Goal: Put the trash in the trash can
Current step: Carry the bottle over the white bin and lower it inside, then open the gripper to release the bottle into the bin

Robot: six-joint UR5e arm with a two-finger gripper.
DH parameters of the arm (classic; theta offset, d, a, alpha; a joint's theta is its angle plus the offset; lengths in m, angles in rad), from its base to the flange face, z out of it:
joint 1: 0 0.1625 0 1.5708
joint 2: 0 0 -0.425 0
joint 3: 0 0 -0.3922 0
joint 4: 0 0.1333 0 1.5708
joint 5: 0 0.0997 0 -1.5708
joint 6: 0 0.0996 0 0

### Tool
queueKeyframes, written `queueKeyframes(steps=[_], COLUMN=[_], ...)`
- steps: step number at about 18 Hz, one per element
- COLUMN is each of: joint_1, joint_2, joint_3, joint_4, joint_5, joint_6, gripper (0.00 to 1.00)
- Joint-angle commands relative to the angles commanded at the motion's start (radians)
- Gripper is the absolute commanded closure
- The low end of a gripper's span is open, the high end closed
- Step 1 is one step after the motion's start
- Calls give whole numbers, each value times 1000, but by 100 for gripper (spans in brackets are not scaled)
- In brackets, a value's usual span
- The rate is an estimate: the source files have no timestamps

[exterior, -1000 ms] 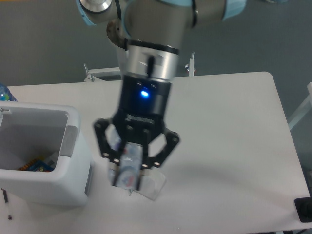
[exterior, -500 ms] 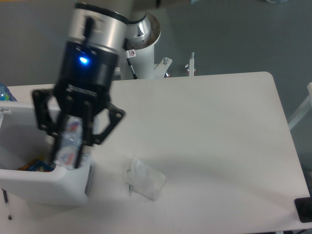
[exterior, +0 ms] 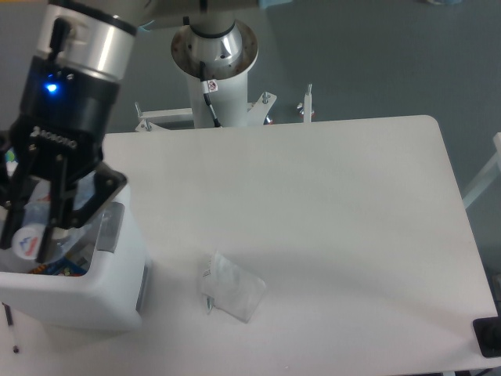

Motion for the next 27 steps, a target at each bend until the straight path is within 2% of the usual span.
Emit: queueKeyframes(steps=[4, 8, 11, 13, 15, 19, 21, 25, 27], joint_1=[-23, -32, -34, -37, -40, -40, -40, -40, -40], joint_2=[-20, -34, -41, -52, -60, -61, -61, -57, -57], joint_3=[0, 0, -2, -2, -3, -26, -35, -52, -55], joint_4=[9, 9, 9, 9, 9, 11, 11, 11, 11], joint_5=[0, 0, 2, 2, 2, 3, 5, 5, 6], joint_6=[0, 2, 2, 6, 9, 11, 11, 12, 12], gripper=[100, 89, 88, 80, 77, 61, 50, 37, 25])
